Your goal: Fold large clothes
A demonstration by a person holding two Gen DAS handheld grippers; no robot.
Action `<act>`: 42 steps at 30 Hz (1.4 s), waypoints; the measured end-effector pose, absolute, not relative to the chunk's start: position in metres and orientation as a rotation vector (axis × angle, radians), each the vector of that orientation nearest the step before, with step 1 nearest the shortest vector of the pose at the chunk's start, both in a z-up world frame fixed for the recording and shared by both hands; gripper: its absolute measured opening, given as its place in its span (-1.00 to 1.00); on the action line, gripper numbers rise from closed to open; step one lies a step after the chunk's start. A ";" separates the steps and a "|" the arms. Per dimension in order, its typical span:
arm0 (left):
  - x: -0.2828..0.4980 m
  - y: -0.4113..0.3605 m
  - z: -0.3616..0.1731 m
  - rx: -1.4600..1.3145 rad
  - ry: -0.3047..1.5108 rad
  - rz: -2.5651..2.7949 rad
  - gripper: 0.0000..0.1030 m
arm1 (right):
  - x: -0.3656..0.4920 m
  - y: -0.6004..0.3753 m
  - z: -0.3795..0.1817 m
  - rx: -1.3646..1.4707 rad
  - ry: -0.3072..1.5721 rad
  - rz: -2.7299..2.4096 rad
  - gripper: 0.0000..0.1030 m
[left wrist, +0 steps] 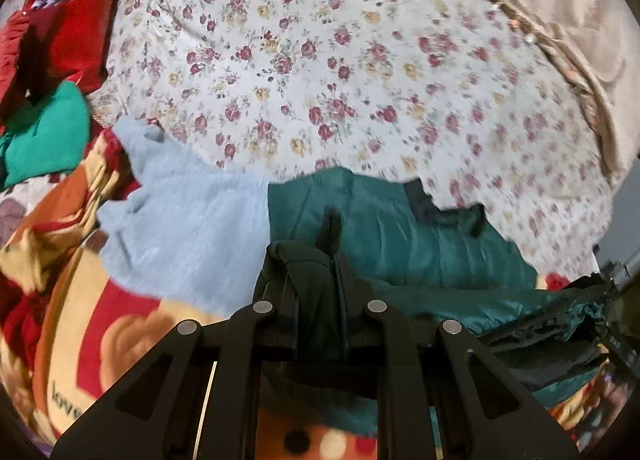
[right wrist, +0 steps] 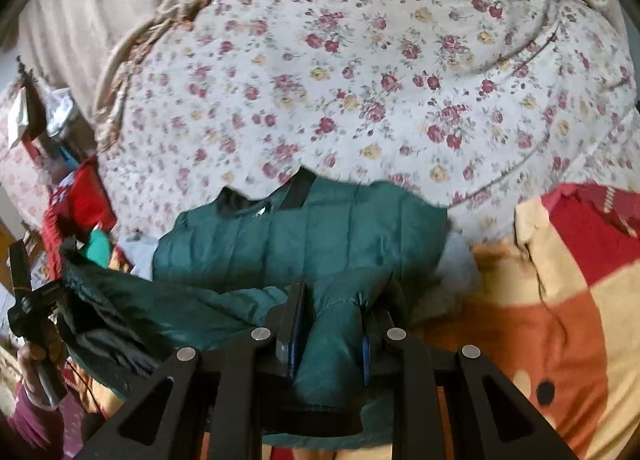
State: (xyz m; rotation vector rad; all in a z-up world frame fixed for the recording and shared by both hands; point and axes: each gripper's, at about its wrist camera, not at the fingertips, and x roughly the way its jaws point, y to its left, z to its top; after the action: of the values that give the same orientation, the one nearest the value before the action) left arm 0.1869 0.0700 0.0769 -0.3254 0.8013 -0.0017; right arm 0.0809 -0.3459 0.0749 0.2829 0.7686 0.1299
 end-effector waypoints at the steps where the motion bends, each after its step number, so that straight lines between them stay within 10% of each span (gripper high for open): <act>1: 0.197 0.069 0.074 -0.325 0.802 0.014 -0.74 | 0.091 -0.347 0.075 0.276 0.772 0.119 -0.61; 14: 0.293 0.055 0.011 -0.244 0.867 0.165 -0.74 | 0.195 -0.373 0.010 0.378 0.839 0.012 -0.61; 23: 0.309 0.047 -0.005 -0.237 0.892 0.181 -0.74 | 0.167 -0.389 0.024 0.464 0.758 0.065 -0.20; 28: 0.310 0.044 -0.007 -0.229 0.896 0.184 -0.74 | 0.139 -0.378 0.045 0.370 0.696 0.007 0.40; 42: 0.308 0.050 -0.005 -0.281 0.898 0.183 -0.73 | 0.113 -0.236 0.062 -0.118 0.565 0.219 0.49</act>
State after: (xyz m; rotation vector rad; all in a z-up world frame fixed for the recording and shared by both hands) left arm 0.3076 0.0495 -0.0047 -0.2811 0.8982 0.1831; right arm 0.1130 -0.2355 0.0616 -0.1180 0.5652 0.2194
